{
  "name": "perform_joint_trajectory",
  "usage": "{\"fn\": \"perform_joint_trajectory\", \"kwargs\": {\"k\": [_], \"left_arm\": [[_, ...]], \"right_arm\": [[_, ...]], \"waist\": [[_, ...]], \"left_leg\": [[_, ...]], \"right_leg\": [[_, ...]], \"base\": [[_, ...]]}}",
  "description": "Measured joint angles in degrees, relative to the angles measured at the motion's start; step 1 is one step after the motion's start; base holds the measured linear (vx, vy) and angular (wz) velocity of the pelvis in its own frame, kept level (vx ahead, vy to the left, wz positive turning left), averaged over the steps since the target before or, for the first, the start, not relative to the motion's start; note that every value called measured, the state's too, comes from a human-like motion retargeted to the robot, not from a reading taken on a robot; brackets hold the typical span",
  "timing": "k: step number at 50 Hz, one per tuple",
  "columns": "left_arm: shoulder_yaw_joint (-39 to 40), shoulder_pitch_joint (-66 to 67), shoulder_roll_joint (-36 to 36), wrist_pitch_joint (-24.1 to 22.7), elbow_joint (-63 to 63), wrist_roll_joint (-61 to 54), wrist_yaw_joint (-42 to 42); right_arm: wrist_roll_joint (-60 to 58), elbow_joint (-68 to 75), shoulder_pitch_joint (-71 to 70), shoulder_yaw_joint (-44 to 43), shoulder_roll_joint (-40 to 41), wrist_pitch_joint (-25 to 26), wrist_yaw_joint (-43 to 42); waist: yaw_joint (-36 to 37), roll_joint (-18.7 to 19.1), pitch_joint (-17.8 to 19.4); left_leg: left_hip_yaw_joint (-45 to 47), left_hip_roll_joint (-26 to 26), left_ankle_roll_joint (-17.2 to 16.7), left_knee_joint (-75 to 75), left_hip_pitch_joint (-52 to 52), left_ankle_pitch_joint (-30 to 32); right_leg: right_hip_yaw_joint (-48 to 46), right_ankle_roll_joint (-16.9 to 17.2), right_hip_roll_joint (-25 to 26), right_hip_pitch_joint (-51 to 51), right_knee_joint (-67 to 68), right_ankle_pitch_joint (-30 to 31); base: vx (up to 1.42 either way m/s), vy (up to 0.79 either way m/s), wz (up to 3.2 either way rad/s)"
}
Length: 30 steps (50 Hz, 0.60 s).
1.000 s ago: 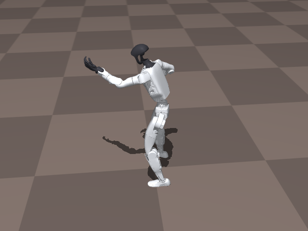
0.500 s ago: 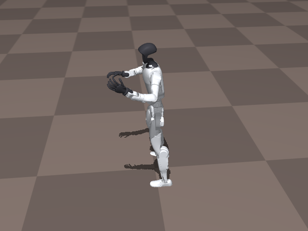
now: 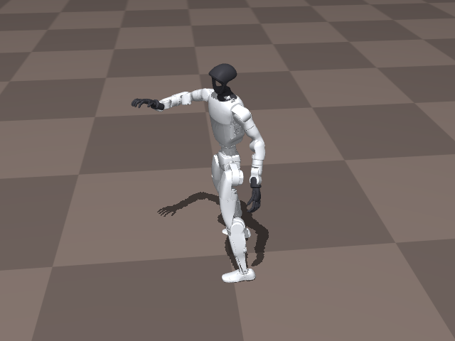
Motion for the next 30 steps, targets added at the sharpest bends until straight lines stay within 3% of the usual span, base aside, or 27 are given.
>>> {"fn": "perform_joint_trajectory", "kwargs": {"k": [5, 10, 18, 21, 23, 30], "left_arm": [[-1.2, 0.3, 0.6, 1.4, 5.1, 5.3, -1.1], [1.4, 1.1, 0.5, 0.4, 1.3, -0.7, -1.5], [3.4, -1.4, 1.7, -1.6, -7.8, -9.8, -1.5], [2.8, -2.8, 2.1, -2.3, -11.3, -12.2, -1.6], [2.8, -4.0, 1.3, -2.5, -12.8, -9.3, -1.9], [-1.4, 2.4, 2.5, -2.2, -18.9, -7.1, -4.0]], "right_arm": [[-2.9, 6.2, -21.4, 12.3, 11.4, 2.7, -3.5], [0.2, 4.1, -30.3, 20.3, 22.5, 0.4, 0.4], [15.8, -2.4, -34.9, 36.4, 37.2, -5.1, 17.0], [21.3, -3.5, -35.9, 42.5, 41.8, -5.5, 22.2], [24.8, -3.6, -36.6, 47.0, 44.7, -2.5, 24.7], [32.2, -5.3, -34.4, 59.8, 48.4, 0.1, 30.7]], "waist": [[4.6, -0.7, 0.9], [10.3, -2.0, 3.6], [17.7, -4.3, 13.0], [20.8, -4.2, 18.1], [22.8, -4.0, 21.8], [25.9, -2.6, 23.3]], "left_leg": [[-1.1, 0.3, -0.4, 1.9, -0.2, -0.6], [-4.1, 0.3, -0.7, 2.1, -1.3, -0.4], [-14.0, 1.0, -1.7, -0.5, -6.8, 2.5], [-18.0, 1.9, -2.4, -2.1, -9.9, 4.0], [-20.1, 2.4, -2.8, -4.7, -12.0, 6.2], [-28.1, 4.2, -2.9, -10.1, -25.4, 12.3]], "right_leg": [[-0.8, -0.6, 0.8, 1.3, 0.3, -0.9], [-3.7, -1.1, 1.7, 2.6, -0.3, -1.2], [-12.3, -3.1, 3.5, 0.6, 4.3, -3.1], [-15.5, -3.9, 3.9, -2.0, 8.0, -4.5], [-17.3, -3.3, 3.4, -4.7, 11.2, -5.5], [-23.9, -4.3, 3.4, -17.1, 19.3, -9.3]], "base": [[0.01, -0.08, 0.16], [0.01, -0.06, 0.51], [-0.06, -0.07, 1.03], [-0.12, -0.09, 1.04], [-0.13, -0.07, 0.89], [-0.13, -0.05, 0.81]]}}
